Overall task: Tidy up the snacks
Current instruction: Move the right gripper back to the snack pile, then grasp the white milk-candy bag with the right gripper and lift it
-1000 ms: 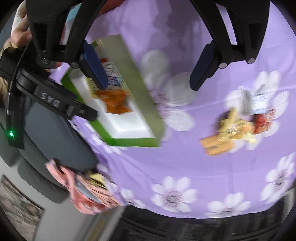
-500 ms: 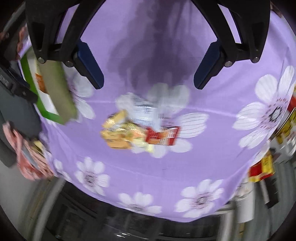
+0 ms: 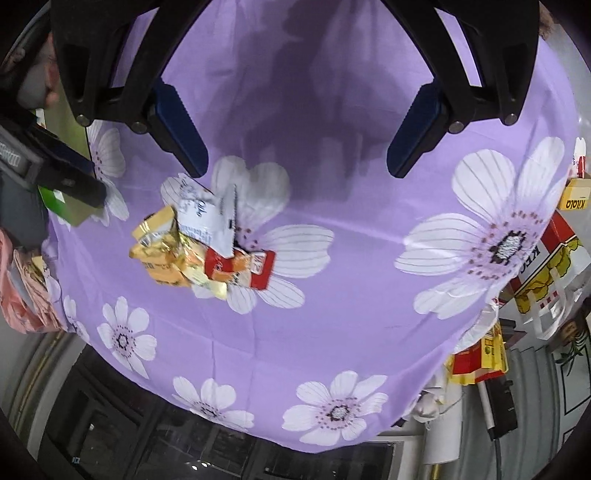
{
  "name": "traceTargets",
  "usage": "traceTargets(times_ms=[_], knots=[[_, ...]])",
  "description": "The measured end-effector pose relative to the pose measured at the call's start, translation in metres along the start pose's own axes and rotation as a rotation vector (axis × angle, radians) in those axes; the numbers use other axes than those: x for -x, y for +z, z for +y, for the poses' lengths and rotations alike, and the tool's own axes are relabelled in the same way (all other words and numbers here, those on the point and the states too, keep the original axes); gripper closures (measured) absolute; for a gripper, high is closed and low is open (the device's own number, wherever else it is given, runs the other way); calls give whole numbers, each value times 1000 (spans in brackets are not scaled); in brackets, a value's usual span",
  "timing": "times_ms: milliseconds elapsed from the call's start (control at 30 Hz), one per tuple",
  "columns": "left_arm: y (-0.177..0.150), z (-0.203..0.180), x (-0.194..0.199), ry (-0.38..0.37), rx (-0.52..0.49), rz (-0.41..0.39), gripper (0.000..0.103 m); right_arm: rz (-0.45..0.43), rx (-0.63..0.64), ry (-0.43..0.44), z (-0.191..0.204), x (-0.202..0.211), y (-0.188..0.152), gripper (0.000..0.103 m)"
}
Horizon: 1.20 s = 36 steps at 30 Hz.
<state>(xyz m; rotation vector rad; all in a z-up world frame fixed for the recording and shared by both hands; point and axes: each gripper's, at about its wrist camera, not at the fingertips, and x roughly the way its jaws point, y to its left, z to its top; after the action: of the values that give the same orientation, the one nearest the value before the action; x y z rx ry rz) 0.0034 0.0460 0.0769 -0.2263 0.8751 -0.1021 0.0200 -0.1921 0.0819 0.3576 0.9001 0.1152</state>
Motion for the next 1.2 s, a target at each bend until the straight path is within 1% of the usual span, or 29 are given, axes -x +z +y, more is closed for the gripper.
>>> traceTargets(times_ms=[100,133,167,233,267,333,467,567,600,633,667,700,833,933,1067,1133,1200], knots=[[4,14,-1,43,35,5,5,70,41,-36,27,-33,8,11],[4,17,-2,54,45,11,5,91,53,-68,37,-47,11,11],[5,21,-4,61,61,26,5,95,65,-78,42,-53,13,11],[8,28,-6,31,85,51,5,105,90,-88,54,-70,18,11],[10,32,-5,5,105,54,5,115,92,-95,57,-78,20,11],[12,37,-4,-14,135,49,5,146,92,-132,58,-94,24,11],[14,39,-3,-15,142,48,5,160,104,-188,58,-107,25,11],[15,37,-3,-17,138,50,5,146,96,-174,55,-108,24,12],[15,37,-4,-16,136,51,5,146,88,-167,53,-108,25,19],[14,35,-5,-14,128,53,5,158,86,-153,51,-109,25,29],[13,35,-5,-13,123,56,5,180,89,-128,50,-111,24,33],[13,34,-6,-12,118,58,5,190,92,-121,52,-114,23,35],[11,32,-8,-7,107,64,5,171,110,-119,52,-101,19,46],[9,28,-10,-4,97,74,5,175,117,-76,50,-81,13,48],[5,22,-13,-8,84,87,5,177,117,-64,39,-45,-3,48],[4,17,-13,-8,60,87,5,206,135,-63,35,-32,-15,48],[3,12,-13,-7,36,81,5,249,181,-92,34,-27,-26,48]])
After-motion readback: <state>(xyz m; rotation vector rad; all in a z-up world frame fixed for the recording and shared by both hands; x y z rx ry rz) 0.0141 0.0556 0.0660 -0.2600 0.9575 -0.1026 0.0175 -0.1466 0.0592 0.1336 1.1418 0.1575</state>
